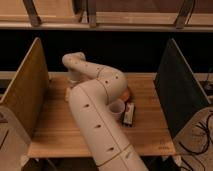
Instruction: Place the white sponge in the ceramic bowl
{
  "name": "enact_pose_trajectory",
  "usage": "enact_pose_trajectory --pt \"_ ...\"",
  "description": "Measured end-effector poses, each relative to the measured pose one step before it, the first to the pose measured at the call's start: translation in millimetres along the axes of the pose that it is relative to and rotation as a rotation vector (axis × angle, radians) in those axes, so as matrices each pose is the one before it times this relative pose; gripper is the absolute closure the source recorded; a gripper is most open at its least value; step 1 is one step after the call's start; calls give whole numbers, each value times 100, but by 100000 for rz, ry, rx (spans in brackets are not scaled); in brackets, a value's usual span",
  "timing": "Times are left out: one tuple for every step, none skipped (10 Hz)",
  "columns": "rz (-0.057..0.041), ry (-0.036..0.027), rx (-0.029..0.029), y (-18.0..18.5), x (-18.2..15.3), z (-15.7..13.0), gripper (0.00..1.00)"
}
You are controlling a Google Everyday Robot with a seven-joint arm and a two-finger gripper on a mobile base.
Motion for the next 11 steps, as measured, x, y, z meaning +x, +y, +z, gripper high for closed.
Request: enact_pose_trajectory --pt "1926 1476 -2056 -97 70 787 20" --pt "1655 1632 -2672 44 119 900 20" --pt "1373 882 -2340 86 -46 460 25" --pt "-10 661 -1088 -157 -18 289 34" --pt "-945 -64 -705 -89 -107 34 42" --pt "-1255 -338 -494 -255 -126 -62 53" --pt "-582 -890 -29 -310 -180 -306 64" --pt "-236 -1019 4 -149 -210 -317 73" --pt "-41 -1566 131 -144 -290 -465 84" --pt "7 -2034 313 -154 -355 -545 94" --pt "-318 -2094 626 114 -446 -820 99"
